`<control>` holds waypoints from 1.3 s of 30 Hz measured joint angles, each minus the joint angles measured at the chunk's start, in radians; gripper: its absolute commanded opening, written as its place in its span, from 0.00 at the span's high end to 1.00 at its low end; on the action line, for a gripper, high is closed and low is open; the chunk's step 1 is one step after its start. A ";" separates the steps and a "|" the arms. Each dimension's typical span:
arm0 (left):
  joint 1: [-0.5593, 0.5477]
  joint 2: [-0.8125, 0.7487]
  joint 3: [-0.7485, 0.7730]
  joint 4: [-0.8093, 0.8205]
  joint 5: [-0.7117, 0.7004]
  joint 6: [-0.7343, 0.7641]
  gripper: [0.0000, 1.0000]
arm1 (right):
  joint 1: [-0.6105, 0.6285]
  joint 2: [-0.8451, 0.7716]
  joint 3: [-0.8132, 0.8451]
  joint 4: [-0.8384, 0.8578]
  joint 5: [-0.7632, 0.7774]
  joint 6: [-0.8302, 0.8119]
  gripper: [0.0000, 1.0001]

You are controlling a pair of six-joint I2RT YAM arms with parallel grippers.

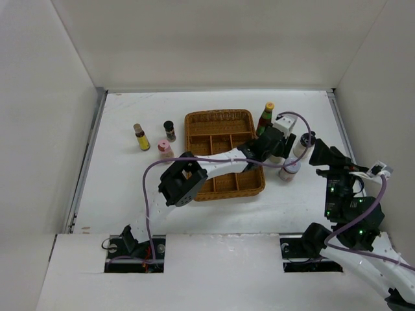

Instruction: Organize the condiment bottles

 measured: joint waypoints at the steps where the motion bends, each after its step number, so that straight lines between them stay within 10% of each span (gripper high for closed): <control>1: 0.000 0.000 0.000 0.001 -0.005 0.000 0.70 | 0.004 0.000 -0.002 0.006 0.000 -0.002 0.25; 23: 0.217 -0.688 -0.554 0.255 -0.155 0.013 0.71 | 0.021 0.120 -0.032 0.105 0.006 -0.049 0.24; 31: 0.435 -0.589 -0.645 0.257 -0.205 -0.036 0.71 | 0.021 0.256 -0.039 0.139 -0.057 -0.035 0.24; 39: 0.406 -0.443 -0.628 0.259 -0.154 -0.057 0.71 | 0.006 0.324 -0.048 0.143 -0.118 -0.008 0.24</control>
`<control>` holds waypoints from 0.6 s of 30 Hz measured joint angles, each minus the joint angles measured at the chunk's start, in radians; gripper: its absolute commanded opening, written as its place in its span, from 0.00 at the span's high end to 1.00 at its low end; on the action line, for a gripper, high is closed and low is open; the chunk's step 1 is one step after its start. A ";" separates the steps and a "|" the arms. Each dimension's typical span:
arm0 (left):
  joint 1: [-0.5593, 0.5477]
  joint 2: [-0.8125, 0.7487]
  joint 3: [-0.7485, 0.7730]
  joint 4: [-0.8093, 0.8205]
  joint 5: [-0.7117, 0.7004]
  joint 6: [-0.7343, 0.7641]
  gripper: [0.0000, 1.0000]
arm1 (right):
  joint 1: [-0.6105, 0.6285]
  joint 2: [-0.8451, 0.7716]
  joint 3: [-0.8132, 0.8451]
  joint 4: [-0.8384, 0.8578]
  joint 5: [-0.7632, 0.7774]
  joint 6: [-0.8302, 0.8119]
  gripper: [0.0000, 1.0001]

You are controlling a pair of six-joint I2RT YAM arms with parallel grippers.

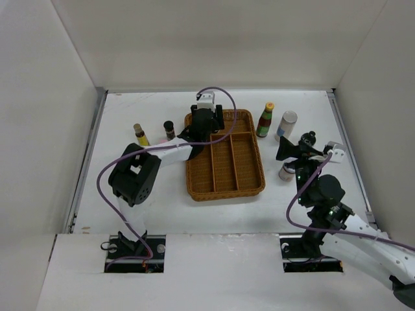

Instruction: Organize the condiment bottles

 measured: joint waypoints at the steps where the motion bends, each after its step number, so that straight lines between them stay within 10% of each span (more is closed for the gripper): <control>1: -0.006 0.018 0.010 0.002 0.006 -0.001 0.71 | 0.000 0.000 0.000 0.000 -0.003 0.001 0.24; 7: -0.034 0.112 0.062 0.046 0.013 0.004 0.66 | -0.026 -0.008 -0.002 0.000 -0.017 0.011 0.24; 13: -0.040 0.132 0.075 0.064 -0.010 0.008 0.20 | -0.053 0.002 -0.002 -0.005 -0.032 0.019 0.22; 18: -0.069 0.126 0.073 0.063 -0.040 0.005 0.01 | -0.090 0.034 -0.001 -0.031 -0.034 0.031 0.25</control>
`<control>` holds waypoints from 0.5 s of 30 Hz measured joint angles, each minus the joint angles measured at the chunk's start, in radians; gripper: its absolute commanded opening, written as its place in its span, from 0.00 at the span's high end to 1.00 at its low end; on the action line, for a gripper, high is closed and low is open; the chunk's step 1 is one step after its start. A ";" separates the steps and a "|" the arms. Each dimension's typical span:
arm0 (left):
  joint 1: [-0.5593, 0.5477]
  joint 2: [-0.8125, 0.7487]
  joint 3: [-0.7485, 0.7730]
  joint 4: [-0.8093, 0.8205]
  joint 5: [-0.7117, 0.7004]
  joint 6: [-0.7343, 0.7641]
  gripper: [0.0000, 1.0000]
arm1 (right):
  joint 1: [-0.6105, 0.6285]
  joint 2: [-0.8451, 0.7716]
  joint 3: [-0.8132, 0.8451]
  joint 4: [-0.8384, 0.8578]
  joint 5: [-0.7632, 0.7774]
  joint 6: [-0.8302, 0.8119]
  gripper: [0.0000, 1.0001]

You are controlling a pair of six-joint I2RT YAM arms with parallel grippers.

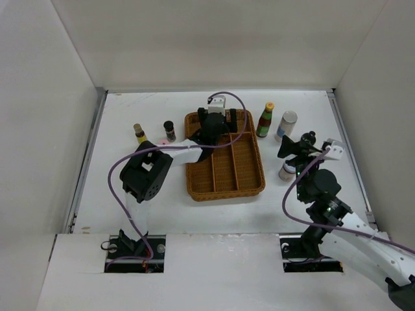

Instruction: Organize the condiment bottles

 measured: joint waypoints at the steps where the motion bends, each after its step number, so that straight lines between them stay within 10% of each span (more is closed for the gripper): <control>1: -0.007 -0.010 -0.006 0.000 -0.006 0.001 0.00 | -0.010 0.010 0.000 -0.020 0.006 0.012 0.28; 7: -0.044 -0.224 -0.170 0.031 -0.055 -0.002 0.00 | -0.076 0.040 -0.005 -0.188 0.034 0.108 0.71; 12: -0.068 -0.455 -0.328 0.143 -0.122 -0.007 0.00 | -0.202 0.081 -0.018 -0.348 0.033 0.228 0.09; 15: -0.076 -0.551 -0.405 0.196 -0.155 -0.022 0.00 | -0.278 0.130 -0.036 -0.404 0.000 0.267 0.02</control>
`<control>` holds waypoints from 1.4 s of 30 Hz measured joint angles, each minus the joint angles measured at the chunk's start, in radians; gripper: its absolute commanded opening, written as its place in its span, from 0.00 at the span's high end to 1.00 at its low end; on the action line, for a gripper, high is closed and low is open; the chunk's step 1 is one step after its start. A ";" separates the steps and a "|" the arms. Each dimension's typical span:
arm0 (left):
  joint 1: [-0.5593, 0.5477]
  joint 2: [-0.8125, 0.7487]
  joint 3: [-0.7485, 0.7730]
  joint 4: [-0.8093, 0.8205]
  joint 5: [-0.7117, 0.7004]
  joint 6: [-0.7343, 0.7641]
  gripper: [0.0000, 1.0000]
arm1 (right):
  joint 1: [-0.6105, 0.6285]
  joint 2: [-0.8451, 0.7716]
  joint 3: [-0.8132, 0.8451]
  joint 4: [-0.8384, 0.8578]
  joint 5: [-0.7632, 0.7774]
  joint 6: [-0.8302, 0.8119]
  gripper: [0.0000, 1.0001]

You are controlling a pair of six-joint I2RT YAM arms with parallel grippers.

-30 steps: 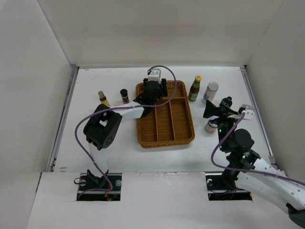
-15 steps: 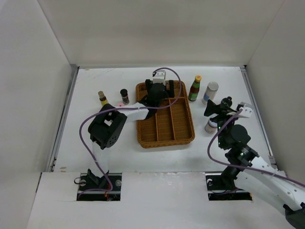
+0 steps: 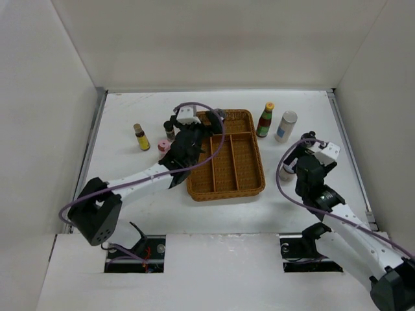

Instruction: Organize the condiment bottles

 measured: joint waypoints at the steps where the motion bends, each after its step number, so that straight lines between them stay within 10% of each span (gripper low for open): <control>1: -0.003 -0.025 -0.028 0.010 -0.007 -0.009 0.00 | -0.021 0.021 -0.003 -0.012 -0.016 0.008 0.02; 16: -0.124 -0.156 -0.455 0.018 -0.028 -0.147 0.02 | -0.108 0.409 0.073 0.090 -0.191 0.085 0.16; 34: -0.123 -0.180 -0.467 0.079 -0.001 -0.164 0.02 | -0.044 0.260 0.055 -0.037 -0.160 0.085 0.06; 42: -0.125 -0.178 -0.467 0.079 0.006 -0.166 0.02 | -0.108 0.362 0.057 -0.009 -0.208 0.048 0.26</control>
